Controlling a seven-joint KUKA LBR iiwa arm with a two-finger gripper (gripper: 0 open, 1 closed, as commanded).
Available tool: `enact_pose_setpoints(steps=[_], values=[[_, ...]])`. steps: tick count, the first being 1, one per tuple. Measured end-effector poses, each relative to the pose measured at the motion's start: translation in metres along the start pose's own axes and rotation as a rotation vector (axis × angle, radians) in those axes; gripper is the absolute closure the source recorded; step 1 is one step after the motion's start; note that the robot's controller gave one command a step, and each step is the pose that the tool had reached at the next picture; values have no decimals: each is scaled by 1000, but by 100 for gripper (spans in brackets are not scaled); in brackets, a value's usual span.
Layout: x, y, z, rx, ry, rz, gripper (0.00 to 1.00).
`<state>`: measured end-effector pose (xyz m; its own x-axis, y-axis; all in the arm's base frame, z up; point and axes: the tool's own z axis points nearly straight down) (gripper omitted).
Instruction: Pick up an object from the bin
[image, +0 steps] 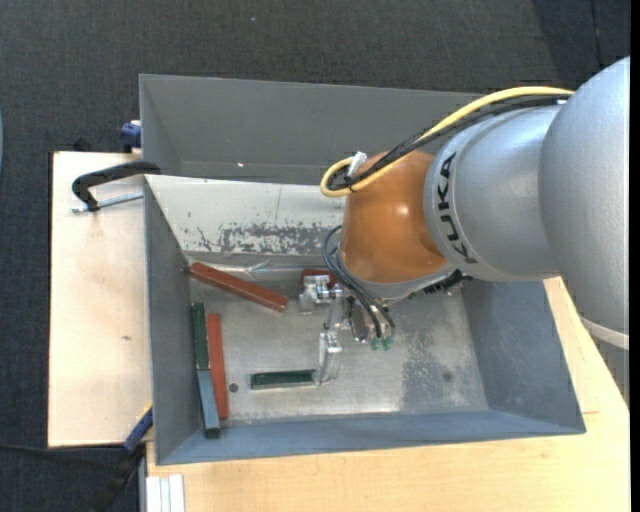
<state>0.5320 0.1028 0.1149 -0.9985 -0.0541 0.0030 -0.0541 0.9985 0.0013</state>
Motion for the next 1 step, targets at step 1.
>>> enact_pose_setpoints(steps=[1], values=[[12,17,8,0,-7,-213,0]])
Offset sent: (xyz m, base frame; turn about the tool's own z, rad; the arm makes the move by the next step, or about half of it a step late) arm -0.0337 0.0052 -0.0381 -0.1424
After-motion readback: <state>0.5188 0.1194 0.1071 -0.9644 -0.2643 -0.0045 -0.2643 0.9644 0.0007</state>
